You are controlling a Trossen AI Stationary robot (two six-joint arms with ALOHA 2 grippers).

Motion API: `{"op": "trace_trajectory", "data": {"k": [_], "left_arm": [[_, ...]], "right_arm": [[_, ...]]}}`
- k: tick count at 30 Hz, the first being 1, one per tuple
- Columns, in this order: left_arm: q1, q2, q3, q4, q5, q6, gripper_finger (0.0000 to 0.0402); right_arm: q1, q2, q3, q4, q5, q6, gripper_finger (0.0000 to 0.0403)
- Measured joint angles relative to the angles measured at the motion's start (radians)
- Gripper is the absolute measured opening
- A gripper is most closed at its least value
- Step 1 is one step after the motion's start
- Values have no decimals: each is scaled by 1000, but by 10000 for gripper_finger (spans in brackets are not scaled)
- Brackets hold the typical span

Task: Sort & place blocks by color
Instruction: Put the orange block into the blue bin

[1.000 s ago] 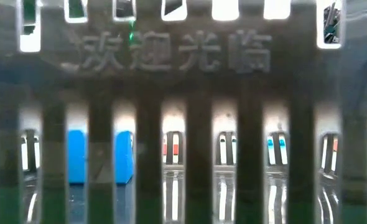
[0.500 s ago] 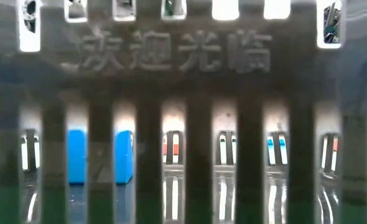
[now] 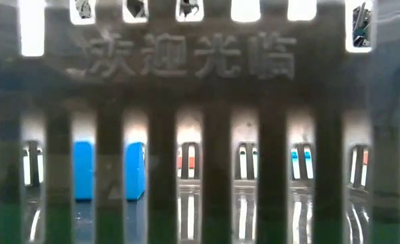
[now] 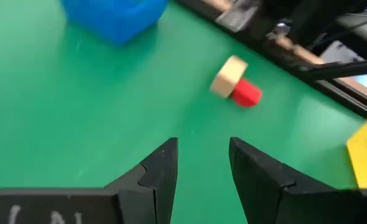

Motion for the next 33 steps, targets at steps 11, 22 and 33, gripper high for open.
{"op": "trace_trajectory", "data": {"k": [11, 22, 33], "left_arm": [[-4, -8, 2, -161, 31, -534, 145], [2, -198, 3, -415, 47, -514, 145], [18, -214, 2, -559, 126, -650, 145]], "right_arm": [[0, 0, 0, 0, 0, 0, 258], [0, 3, 0, -7, 0, 0, 258], [0, 6, 0, -8, 0, 0, 258]]}}
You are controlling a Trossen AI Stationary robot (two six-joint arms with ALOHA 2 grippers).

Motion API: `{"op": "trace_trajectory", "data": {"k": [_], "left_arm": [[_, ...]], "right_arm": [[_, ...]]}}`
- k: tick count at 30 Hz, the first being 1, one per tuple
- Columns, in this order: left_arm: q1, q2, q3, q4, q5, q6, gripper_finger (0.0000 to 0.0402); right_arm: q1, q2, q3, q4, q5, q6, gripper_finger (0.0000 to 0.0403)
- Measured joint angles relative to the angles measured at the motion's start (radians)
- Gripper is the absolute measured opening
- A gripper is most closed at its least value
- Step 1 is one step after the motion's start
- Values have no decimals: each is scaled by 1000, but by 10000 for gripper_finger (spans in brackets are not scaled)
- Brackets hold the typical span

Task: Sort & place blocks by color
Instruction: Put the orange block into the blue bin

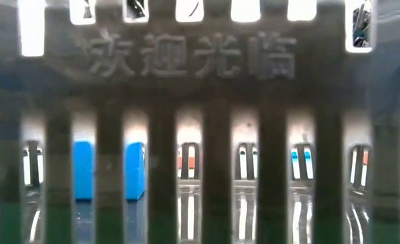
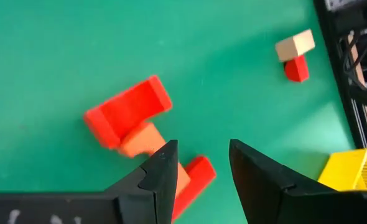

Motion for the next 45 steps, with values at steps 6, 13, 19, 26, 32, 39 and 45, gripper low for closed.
{"op": "trace_trajectory", "data": {"k": [6, 13, 19, 26, 32, 39, 45], "left_arm": [[-4, 1, 0, -79, 24, -50, 145], [-4, 14, -1, -73, 24, -22, 145], [-6, 24, -1, -22, 24, -25, 145], [-17, 89, 0, 34, 49, -45, 145], [-15, 111, -1, 35, 74, -87, 145], [-16, 114, -1, 41, 76, -154, 145], [-15, 161, 2, 100, 76, -229, 145]], "right_arm": [[0, 0, 0, 0, 0, 0, 258], [0, 0, 0, 0, 0, 0, 258], [0, 0, 0, 0, 0, 0, 258], [0, 0, 0, 1, 0, 0, 258], [0, 0, 0, 1, 0, 0, 258], [0, 0, 0, 0, 0, 0, 258], [0, 1, 0, -1, -1, 0, 258]]}}
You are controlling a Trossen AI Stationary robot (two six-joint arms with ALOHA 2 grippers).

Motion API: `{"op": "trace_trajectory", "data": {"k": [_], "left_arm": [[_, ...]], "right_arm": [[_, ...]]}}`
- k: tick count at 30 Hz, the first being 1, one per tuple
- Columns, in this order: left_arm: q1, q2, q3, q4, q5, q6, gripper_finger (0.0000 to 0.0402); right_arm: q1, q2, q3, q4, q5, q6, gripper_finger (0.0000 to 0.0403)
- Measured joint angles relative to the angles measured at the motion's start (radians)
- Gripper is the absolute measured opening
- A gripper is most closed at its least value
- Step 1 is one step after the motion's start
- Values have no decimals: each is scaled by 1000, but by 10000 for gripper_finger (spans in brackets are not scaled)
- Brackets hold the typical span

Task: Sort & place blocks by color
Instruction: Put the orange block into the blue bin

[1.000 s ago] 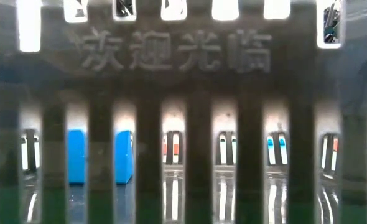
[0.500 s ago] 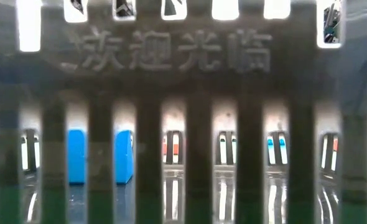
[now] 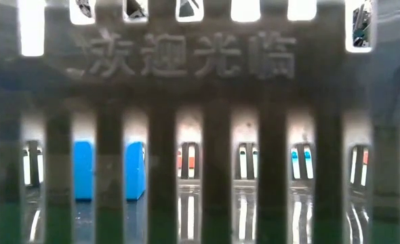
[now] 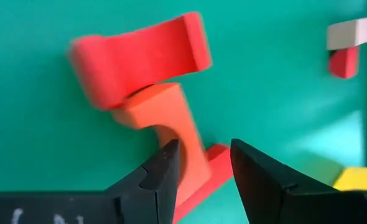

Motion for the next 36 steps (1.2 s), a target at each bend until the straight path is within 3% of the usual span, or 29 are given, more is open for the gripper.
{"op": "trace_trajectory", "data": {"k": [19, 28, 36], "left_arm": [[2, 50, -2, -2, 18, -254, 145], [13, 45, -2, 50, -12, -25, 145], [14, 45, -2, 40, -11, 40, 145]], "right_arm": [[0, 22, 0, 0, 0, 0, 258], [0, 22, 0, 1, 0, 0, 258], [0, 22, 0, 1, 0, 0, 258]]}}
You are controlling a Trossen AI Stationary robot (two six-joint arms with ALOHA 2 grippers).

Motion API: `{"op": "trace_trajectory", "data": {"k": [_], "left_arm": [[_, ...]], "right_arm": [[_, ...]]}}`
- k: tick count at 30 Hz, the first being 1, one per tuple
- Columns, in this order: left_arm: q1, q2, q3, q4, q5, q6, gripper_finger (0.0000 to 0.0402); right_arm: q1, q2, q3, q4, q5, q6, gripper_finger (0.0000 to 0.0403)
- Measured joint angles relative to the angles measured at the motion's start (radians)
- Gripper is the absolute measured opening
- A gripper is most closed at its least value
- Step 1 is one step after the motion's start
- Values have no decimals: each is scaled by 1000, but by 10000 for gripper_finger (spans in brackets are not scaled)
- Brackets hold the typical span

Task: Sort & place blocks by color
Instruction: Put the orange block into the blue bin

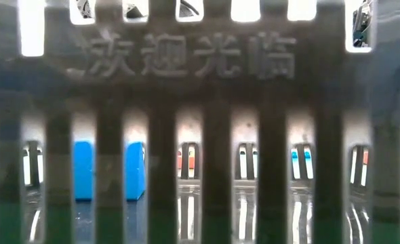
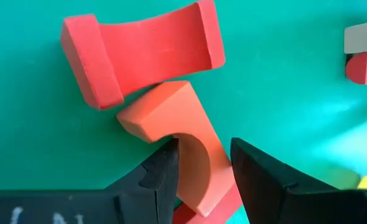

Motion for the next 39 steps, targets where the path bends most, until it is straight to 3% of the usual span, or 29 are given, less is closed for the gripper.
{"op": "trace_trajectory", "data": {"k": [5, 11, 20, 28, 35, 39], "left_arm": [[0, 0, 0, -1, 0, -3, 125], [0, -6, 4, -18, -2, -5, 27], [-1, -6, 5, -75, -3, 132, 38], [-17, -3, 2, -76, -37, 161, 3], [-52, -1, 0, -50, -121, 325, 8], [-60, -8, -1, -38, -118, 427, 3]], "right_arm": [[0, 0, 0, 0, 0, 0, 258], [0, 0, 0, 0, 0, 0, 258], [0, 0, 0, 0, 0, 0, 258], [0, 0, 0, 0, 0, 0, 258], [0, 0, 0, 0, 0, 0, 258], [0, 0, 0, 0, 0, 0, 258]]}}
